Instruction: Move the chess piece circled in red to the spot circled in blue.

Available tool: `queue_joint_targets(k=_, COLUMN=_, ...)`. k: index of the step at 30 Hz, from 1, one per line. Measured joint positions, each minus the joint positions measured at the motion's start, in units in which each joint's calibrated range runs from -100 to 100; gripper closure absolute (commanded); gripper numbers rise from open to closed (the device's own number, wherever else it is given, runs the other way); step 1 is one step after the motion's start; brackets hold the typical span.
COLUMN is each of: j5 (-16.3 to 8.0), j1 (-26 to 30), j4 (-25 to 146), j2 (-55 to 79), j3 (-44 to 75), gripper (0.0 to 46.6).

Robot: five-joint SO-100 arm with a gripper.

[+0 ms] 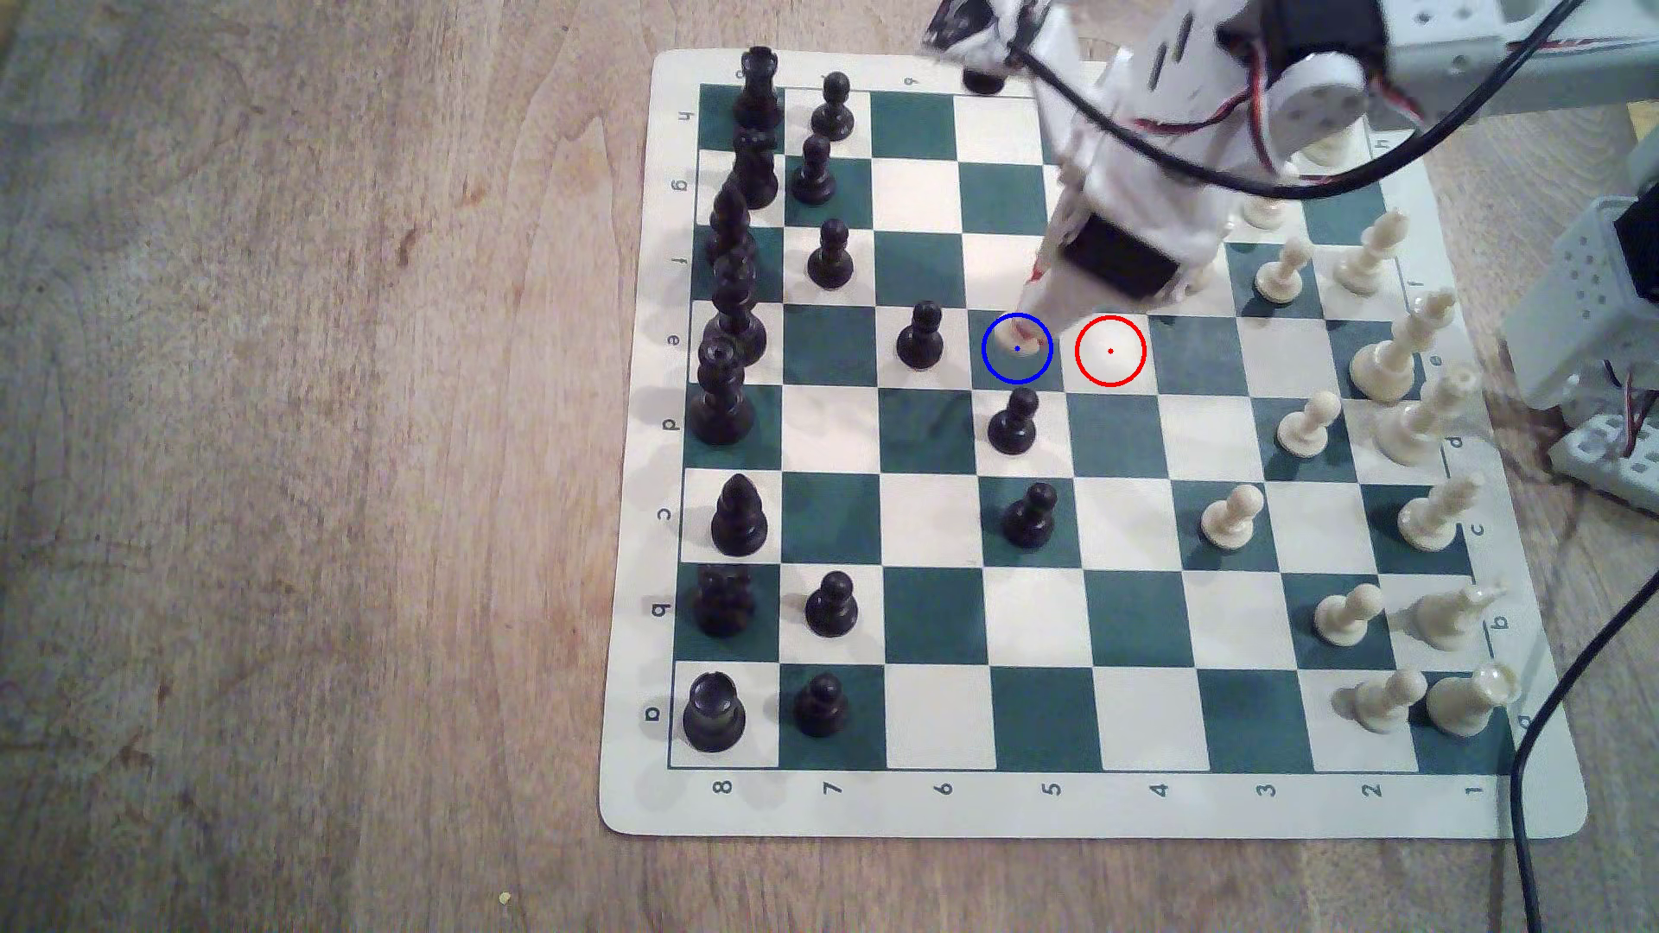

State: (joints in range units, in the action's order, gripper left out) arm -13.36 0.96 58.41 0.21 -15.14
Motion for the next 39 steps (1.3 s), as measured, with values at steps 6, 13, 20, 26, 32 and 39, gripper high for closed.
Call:
queue_joint_targets(k=6, j5=0.8, j1=0.4, j4=0.0, j2=4.7, j3=1.4, gripper=46.4)
queue_joint_targets(k=13, j5=1.3, j1=-1.1, j4=-0.3, j2=6.0, j3=1.5, gripper=46.4)
queue_joint_targets(k=20, j5=1.5, j1=-2.0, j4=-2.0, j2=8.0, j3=1.5, gripper=46.4)
queue_joint_targets(k=26, j5=1.9, j1=-2.4, j4=-2.1, j2=8.5, j3=1.5, gripper=46.3)
queue_joint_targets(k=32, j5=1.9, j1=-2.5, j4=-2.1, j2=8.9, j3=1.6, gripper=27.6)
queue_joint_targets(k=39, j5=2.9, j1=-2.5, j4=-1.1, j2=9.0, j3=1.6, gripper=23.0)
